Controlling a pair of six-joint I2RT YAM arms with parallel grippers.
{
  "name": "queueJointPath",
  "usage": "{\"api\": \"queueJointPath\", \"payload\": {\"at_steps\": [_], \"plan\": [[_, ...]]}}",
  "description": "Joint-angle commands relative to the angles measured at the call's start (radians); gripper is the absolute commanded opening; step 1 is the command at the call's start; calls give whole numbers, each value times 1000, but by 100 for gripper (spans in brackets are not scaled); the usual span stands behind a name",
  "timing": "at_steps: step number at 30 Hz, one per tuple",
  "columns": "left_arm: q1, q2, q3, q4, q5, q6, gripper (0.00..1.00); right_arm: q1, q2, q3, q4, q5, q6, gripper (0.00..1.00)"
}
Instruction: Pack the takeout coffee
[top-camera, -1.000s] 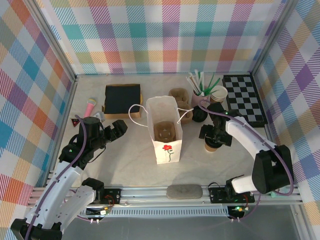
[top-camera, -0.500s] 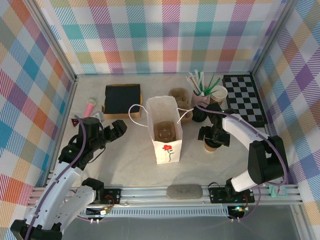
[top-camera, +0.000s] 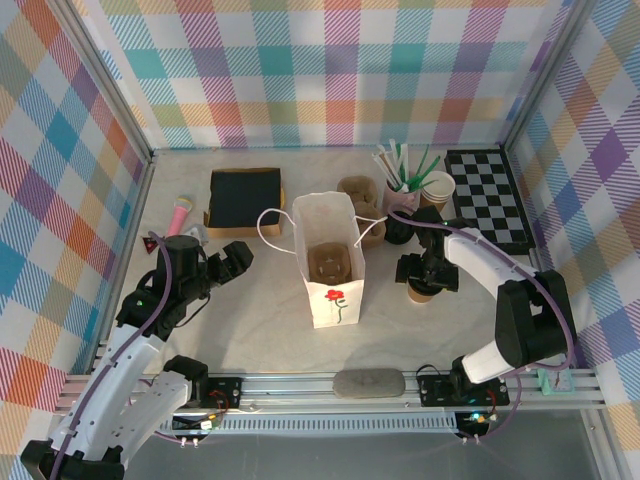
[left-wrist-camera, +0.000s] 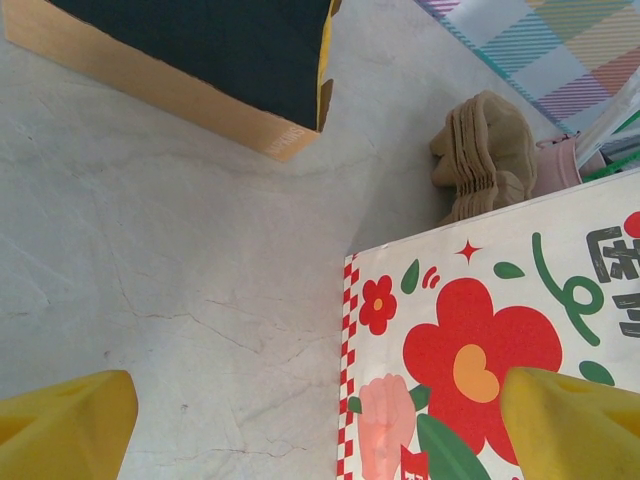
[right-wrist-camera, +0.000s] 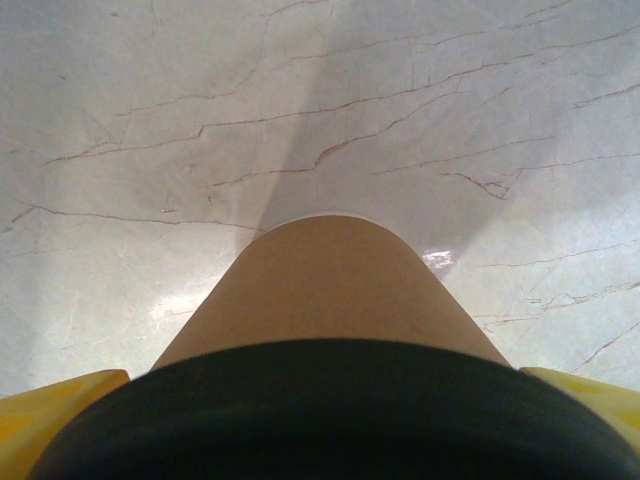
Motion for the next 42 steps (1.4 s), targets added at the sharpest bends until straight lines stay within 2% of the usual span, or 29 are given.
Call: {"api": "queueJointPath", "payload": {"at_steps": [1,18,28,36,42], "plan": [[12,-11,30,-10,-4,20,93,-6,0,-15,4,2,-44,96],[13,-8,42,-13,-12,27,93,-7,80,-13,30,-3,-111,90],[12,-11,50,-19,-18,30,93,-7,76,-23,34,-17,-112,81],[12,-16,49,-24,-19,32,93,-7,54,-28,22,-30,-103,62],[12,-25,52,-29,-21,31,93,1,-22,11,-42,-38,-103,60]]}}
